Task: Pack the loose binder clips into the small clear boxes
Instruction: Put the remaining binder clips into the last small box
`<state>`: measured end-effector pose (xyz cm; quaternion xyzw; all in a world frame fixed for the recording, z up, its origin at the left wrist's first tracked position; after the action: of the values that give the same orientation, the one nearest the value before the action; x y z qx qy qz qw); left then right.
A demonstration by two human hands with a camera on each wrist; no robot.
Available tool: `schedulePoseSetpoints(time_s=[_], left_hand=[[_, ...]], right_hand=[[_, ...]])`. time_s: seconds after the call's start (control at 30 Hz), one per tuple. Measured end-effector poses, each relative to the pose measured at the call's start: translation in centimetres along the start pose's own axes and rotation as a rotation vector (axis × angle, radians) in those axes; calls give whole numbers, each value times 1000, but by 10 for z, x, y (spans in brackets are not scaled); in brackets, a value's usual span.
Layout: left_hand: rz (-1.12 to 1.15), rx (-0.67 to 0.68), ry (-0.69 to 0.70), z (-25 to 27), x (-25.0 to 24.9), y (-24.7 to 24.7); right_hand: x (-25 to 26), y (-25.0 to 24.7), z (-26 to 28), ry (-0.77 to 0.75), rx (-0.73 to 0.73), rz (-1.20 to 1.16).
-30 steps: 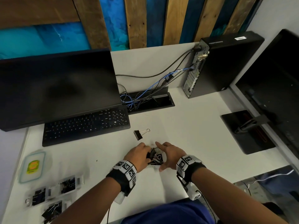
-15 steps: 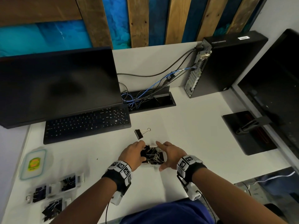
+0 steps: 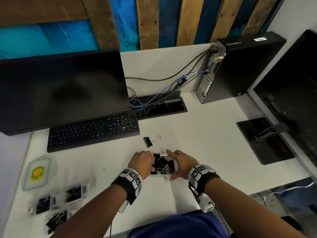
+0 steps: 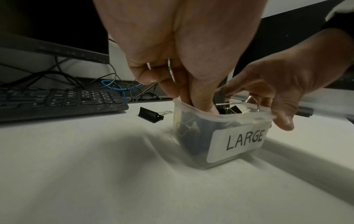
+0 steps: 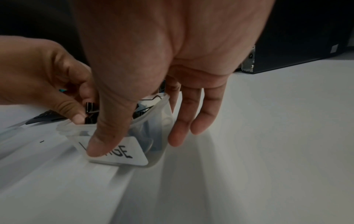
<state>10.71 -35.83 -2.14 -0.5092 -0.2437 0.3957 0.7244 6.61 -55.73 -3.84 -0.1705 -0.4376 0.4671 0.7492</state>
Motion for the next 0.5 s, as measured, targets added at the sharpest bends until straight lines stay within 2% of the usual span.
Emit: schedulePoseSetpoints(time_s=[0.13, 0.33, 0.5], left_hand=[[8, -27, -20, 4, -2, -4], [188, -125, 1, 3, -1, -2], [137, -122, 55, 1, -1, 11]], right_hand=[[0, 0, 0, 2, 8, -5], [0, 0, 0, -5, 2, 6], [0, 2, 0, -4, -5, -10]])
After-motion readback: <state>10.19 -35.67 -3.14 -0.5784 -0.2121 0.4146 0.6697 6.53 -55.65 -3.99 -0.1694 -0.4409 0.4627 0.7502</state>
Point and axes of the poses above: each hand's wrist, its own z-axis away from the middle knuckle, its own y-axis out of the palm, x = y × z, the point moved 1 cm from there along -z, towards the middle knuckle, and after that the axes turned 8 degrees about -z, right-handed, at the moved point
